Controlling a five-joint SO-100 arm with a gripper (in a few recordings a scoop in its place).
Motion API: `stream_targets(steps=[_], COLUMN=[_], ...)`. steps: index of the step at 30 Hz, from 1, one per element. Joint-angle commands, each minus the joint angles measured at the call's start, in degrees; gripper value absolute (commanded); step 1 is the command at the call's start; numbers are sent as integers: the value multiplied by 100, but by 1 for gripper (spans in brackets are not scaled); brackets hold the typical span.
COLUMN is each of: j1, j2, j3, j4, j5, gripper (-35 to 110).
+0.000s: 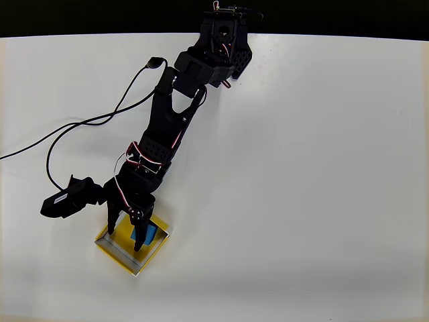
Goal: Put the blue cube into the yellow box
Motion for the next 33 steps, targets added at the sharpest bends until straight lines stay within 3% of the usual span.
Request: stream_targets(steps=[1, 5, 9, 16, 27, 33], j1=[53, -79, -343, -1151, -2962, -3472], j2=[598, 1371, 2505, 4579, 7682, 8640], j3=[35, 457, 677, 1485, 3261, 3894], j4=[-396, -782, -439, 1274, 4887, 6012], j5=[-176, -510, -554, -606, -870, -712], gripper=[34, 32, 28, 18, 5, 3])
